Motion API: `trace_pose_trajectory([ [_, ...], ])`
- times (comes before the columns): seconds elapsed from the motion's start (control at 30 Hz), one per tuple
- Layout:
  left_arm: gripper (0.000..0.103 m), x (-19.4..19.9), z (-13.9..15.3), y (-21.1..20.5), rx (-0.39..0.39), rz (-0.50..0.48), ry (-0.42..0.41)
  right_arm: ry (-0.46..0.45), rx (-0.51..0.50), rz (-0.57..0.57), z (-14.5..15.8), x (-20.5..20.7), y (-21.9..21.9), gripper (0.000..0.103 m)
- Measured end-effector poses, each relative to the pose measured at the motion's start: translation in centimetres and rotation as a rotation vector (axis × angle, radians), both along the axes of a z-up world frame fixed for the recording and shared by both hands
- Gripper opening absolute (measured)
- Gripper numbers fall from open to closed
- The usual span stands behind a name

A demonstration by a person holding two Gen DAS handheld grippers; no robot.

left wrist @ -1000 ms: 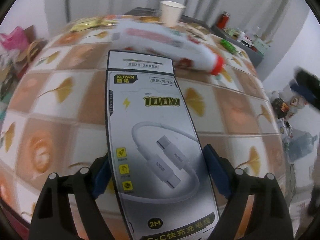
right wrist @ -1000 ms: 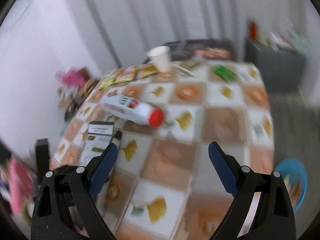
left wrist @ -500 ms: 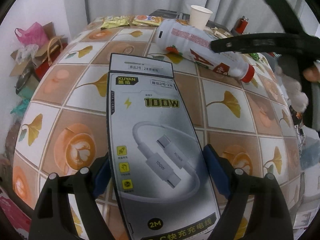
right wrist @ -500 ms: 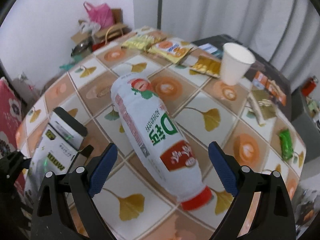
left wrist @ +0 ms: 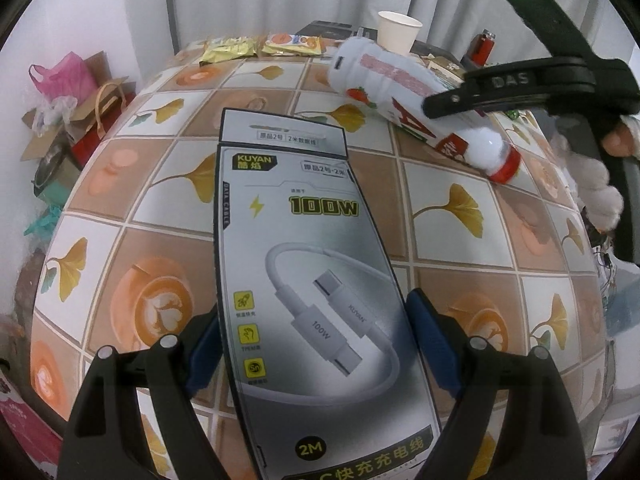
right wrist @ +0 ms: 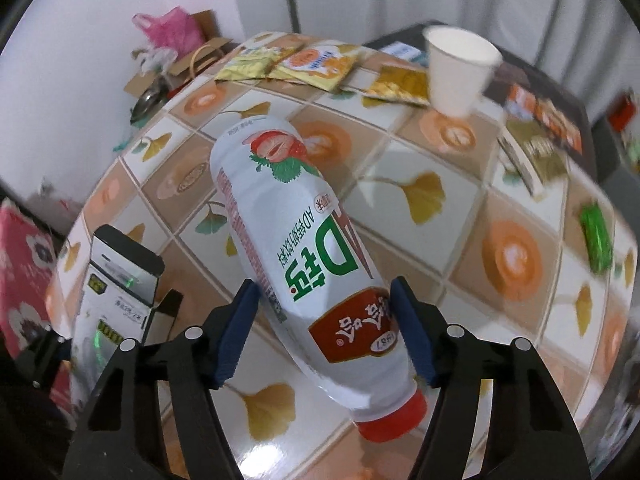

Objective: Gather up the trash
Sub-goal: 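Grasp the white KUYAN cable box with the left gripper while the right grasps the white drink bottle, then lift the cable box and bottle and carry them over the wastebasket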

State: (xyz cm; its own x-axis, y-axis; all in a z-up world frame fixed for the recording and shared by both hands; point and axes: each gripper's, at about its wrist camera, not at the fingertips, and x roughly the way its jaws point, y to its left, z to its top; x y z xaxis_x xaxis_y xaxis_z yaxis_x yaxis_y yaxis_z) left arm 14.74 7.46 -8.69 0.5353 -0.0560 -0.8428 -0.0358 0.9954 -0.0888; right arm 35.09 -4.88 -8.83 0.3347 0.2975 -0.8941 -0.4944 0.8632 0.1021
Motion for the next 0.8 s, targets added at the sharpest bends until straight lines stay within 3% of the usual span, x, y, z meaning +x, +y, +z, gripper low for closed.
trace_pose_trajectory([
  [0.2,0.083,-0.1,0.0,-0.8,0.000,-0.024,-0.002,0.110,0.096,-0.142,0.1,-2.3,-4.5,0.059],
  [0.37,0.083,-0.1,0.2,-2.0,-0.009,-0.053,-0.003,0.190,0.214,-0.234,-0.3,-6.5,-8.7,0.058],
  [0.63,0.083,-0.5,0.7,-5.5,-0.040,-0.155,-0.010,0.231,0.332,-0.383,-0.8,-15.2,-14.4,0.058],
  [0.8,0.083,-1.1,0.5,-7.2,-0.043,-0.214,-0.006,0.228,0.303,-0.397,-0.6,-17.0,-14.6,0.063],
])
